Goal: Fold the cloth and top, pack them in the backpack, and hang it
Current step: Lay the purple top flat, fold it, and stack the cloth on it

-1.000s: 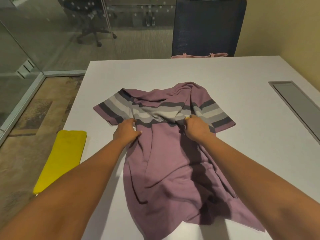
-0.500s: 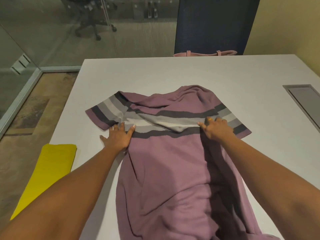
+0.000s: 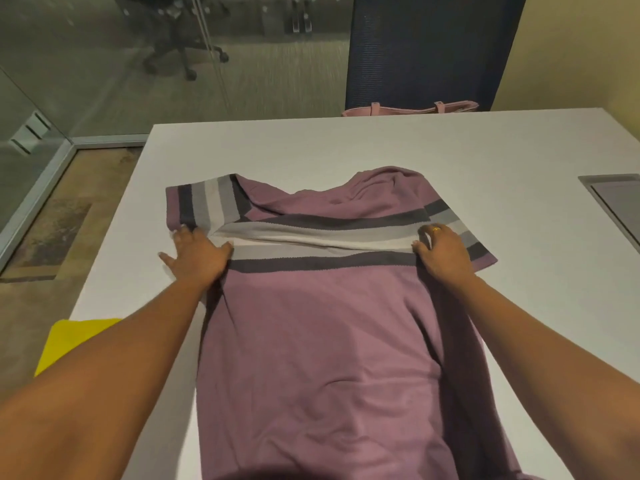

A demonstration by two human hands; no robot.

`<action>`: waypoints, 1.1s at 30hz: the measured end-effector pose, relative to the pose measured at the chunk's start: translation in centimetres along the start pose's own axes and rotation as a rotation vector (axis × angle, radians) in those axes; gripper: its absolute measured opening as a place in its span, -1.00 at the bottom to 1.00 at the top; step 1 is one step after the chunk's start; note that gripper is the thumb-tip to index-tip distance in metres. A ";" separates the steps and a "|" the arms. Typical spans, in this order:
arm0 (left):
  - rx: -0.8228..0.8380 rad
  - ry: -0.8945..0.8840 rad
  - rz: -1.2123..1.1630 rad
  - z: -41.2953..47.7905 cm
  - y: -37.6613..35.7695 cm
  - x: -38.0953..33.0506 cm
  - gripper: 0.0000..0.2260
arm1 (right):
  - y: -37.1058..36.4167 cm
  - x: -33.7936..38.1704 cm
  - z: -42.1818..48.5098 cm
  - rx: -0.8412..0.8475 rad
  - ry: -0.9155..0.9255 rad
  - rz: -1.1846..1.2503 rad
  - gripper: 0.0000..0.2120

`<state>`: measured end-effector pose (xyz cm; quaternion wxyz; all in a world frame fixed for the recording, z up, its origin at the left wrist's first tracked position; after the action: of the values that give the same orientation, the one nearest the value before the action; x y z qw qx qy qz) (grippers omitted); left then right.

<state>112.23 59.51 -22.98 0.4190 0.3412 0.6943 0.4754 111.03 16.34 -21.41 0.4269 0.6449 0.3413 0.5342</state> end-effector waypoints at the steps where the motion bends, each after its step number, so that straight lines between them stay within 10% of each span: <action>1: -0.059 -0.077 0.001 -0.9 0.0 -1.2 -0.38 | 0.8 -0.5 -0.3 -0.058 -0.039 -0.001 -0.67; 8: 0.005 -0.399 0.052 -8.8 -5.1 -8.1 -0.37 | -0.1 -5.1 -0.8 0.141 -0.387 0.076 -0.40; 16: 0.131 -0.360 0.138 -8.8 -8.0 -7.5 -0.35 | -0.2 -4.1 2.1 0.310 -0.453 0.199 -0.82; 22: 0.276 -0.309 0.137 -3.1 -7.7 -8.3 -0.34 | 5.1 0.1 4.3 -0.225 -0.215 0.391 -0.72; 33: 0.081 -0.368 -0.010 -12.8 -6.9 -9.8 -0.45 | -3.2 6.5 -5.1 -0.005 0.316 0.023 -0.68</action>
<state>104.23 43.98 -24.50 0.5272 0.4355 0.6263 0.3744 107.38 24.41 -21.42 0.3630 0.5558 0.3955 0.6348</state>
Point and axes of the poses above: each hand's wrist, its own z-axis towards the middle knuckle, its own y-axis out of the back of the hand, x = y × z, the point moved 10 cm from there along z, towards the middle knuckle
